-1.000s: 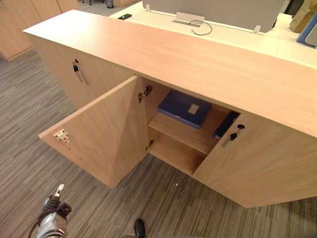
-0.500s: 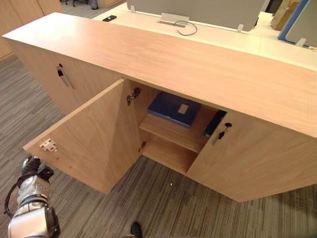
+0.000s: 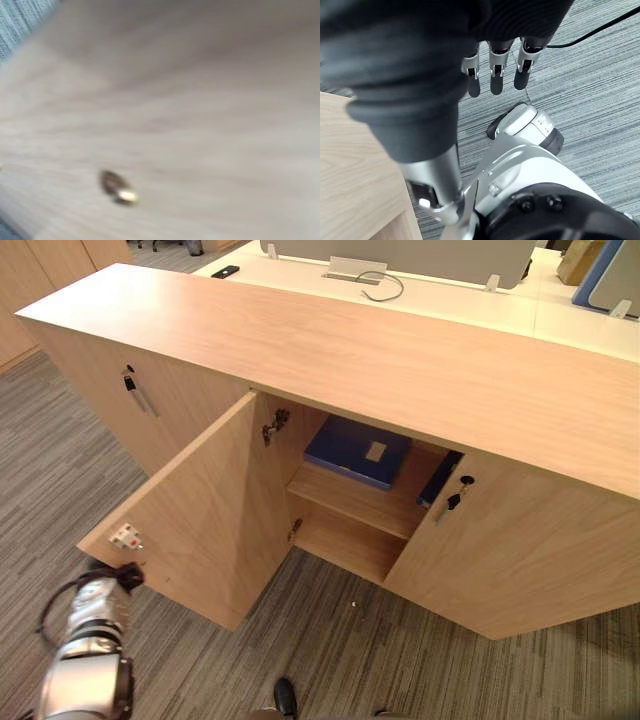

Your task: Walk over to the cabinet, pick up the folder, carry it to the office cabinet, place the folder inside the office cabinet, then close the office cabinet door

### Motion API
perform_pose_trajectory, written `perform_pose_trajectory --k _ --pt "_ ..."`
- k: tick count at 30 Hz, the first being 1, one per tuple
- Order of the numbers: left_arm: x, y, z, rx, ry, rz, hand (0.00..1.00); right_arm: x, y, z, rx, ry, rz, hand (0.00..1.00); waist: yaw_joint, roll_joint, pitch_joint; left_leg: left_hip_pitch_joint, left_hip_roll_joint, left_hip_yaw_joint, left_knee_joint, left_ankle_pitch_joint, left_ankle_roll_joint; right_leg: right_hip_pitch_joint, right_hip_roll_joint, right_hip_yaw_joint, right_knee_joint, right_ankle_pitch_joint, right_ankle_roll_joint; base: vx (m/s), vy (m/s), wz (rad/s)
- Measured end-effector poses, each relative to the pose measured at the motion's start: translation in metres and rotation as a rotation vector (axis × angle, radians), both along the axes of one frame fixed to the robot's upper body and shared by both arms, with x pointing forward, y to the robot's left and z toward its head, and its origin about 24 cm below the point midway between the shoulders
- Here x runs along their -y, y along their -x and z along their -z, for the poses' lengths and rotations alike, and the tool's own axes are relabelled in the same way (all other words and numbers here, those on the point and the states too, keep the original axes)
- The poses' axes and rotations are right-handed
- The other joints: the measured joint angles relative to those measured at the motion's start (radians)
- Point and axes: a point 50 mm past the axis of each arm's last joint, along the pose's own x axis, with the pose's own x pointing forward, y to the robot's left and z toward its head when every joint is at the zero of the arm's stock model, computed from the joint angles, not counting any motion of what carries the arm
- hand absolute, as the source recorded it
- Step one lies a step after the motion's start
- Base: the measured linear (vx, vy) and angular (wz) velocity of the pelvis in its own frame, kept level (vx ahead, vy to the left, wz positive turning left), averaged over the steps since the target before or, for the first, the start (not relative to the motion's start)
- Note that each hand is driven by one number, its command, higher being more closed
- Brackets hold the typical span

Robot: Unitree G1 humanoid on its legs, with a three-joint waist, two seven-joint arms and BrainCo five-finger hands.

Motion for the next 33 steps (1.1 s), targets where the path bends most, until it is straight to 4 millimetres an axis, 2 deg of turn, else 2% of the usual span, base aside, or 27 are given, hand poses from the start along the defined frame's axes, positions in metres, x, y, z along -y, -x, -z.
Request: perform_pose_trajectory --k 1,3,6,7,8,10,13,14,16,18,21,23,26,29,33 --pt "0.006 0.0 0.003 -0.002 -0.002 0.026 0.0 0.0 0.0 0.0 0.0 -0.002 -0.001 0.0 0.002 0.0 0.0 -0.001 -0.003 -0.004 0.0 0.002 0.002 0.001 -0.002 -0.002 -0.001 0.0 0.0 -0.01 0.0 0.16" --pt "0.036 0.0 0.013 0.027 -0.003 0.143 0.0 0.001 -0.001 0.0 -0.004 0.001 -0.015 0.0 0.007 0.002 -0.003 -0.002 -0.01 -0.021 0.0 0.007 0.009 0.014 -0.009 -0.027 -0.002 -0.001 0.002 -0.02 -0.012 0.27" --pt "0.067 0.009 0.023 0.042 0.005 0.267 0.0 0.004 -0.009 -0.001 0.006 0.01 -0.071 0.0 0.01 0.001 -0.005 -0.006 -0.015 -0.036 -0.001 0.012 0.015 0.015 -0.015 -0.034 -0.002 -0.002 0.004 -0.05 -0.013 0.16" --pt "0.092 0.014 0.031 0.045 0.032 0.368 0.0 0.005 -0.013 -0.001 0.011 0.015 -0.097 0.0 0.01 0.001 -0.009 -0.013 -0.022 -0.045 -0.001 0.016 0.019 0.013 -0.022 -0.043 -0.005 -0.009 0.013 -0.08 -0.003 0.21" --pt "0.104 0.016 0.034 0.044 0.049 0.412 0.0 0.005 -0.014 -0.001 0.011 0.017 -0.107 0.0 0.01 0.001 -0.013 -0.017 -0.025 -0.05 -0.001 0.018 0.02 0.013 -0.024 -0.047 -0.004 -0.011 0.014 -0.08 0.002 0.26" --pt "0.146 0.026 0.045 0.048 0.107 0.564 0.0 0.006 -0.021 -0.001 0.018 0.023 -0.144 0.0 0.01 -0.001 -0.025 -0.02 -0.03 -0.059 -0.001 0.021 0.02 0.014 -0.027 -0.052 -0.004 -0.014 0.011 -0.05 0.001 0.13" --pt "0.178 0.033 0.05 0.029 0.113 0.718 0.0 0.004 -0.029 -0.001 0.029 0.024 -0.192 0.0 0.006 -0.005 -0.041 -0.019 -0.029 -0.061 -0.001 0.025 0.02 0.015 -0.026 -0.052 -0.004 -0.015 0.012 -0.05 -0.013 0.01" --pt "0.192 0.035 0.056 0.003 0.135 0.747 0.0 0.002 -0.036 -0.001 0.041 0.022 -0.227 0.0 -0.002 -0.006 -0.048 -0.019 -0.027 -0.063 -0.001 0.029 0.02 0.015 -0.024 -0.052 -0.004 -0.015 0.013 -0.05 -0.024 0.0" --pt "0.204 0.043 0.065 -0.045 0.164 0.778 0.0 -0.001 -0.045 -0.001 0.057 0.019 -0.265 0.0 -0.022 -0.009 -0.05 -0.019 -0.025 -0.063 -0.001 0.03 0.021 0.015 -0.022 -0.052 -0.004 -0.015 0.013 -0.02 -0.013 0.0" --pt "0.232 0.054 0.072 -0.103 0.198 0.892 0.0 -0.003 -0.05 -0.002 0.059 0.026 -0.315 0.0 -0.038 -0.009 -0.05 -0.021 -0.025 -0.061 -0.001 0.03 0.021 0.014 -0.022 -0.05 -0.005 -0.014 0.014 0.0 0.0 0.0" --pt "0.263 0.066 0.076 -0.139 0.251 1.015 0.0 -0.005 -0.057 -0.002 0.066 0.029 -0.328 0.0 -0.054 -0.016 -0.046 -0.02 -0.022 -0.056 -0.001 0.031 0.025 0.012 -0.02 -0.046 -0.006 -0.011 0.02 0.02 -0.013 -0.04" --pt "0.273 0.068 0.075 -0.129 0.269 1.043 0.0 -0.006 -0.059 -0.002 0.069 0.029 -0.333 0.0 -0.059 -0.022 -0.043 -0.018 -0.02 -0.046 0.0 0.029 0.024 0.01 -0.016 -0.037 -0.005 -0.009 0.022 0.05 -0.028 -0.18" --pt "0.272 0.069 0.075 -0.132 0.267 1.051 0.0 -0.007 -0.065 -0.002 0.077 0.032 -0.348 0.0 -0.073 -0.027 -0.04 -0.003 -0.003 0.005 0.0 0.021 0.016 -0.009 -0.003 0.009 0.012 -0.008 0.024 0.04 -0.025 -0.4" --pt "0.261 0.071 0.08 -0.156 0.258 1.024 0.0 -0.007 -0.069 -0.003 0.075 0.041 -0.397 0.0 -0.074 -0.028 -0.036 0.036 0.039 0.084 0.001 0.007 0.001 -0.036 0.025 0.04 0.058 -0.001 0.019 0.0 -0.069 -0.86" --pt "0.24 0.073 0.092 -0.215 0.282 0.908 0.0 -0.008 -0.075 -0.004 0.079 0.049 -0.441 0.0 -0.08 -0.024 -0.025 0.069 0.093 0.197 0.001 -0.002 -0.022 -0.066 0.068 -0.034 0.038 0.049 -0.01 -0.07 -0.108 -0.93"
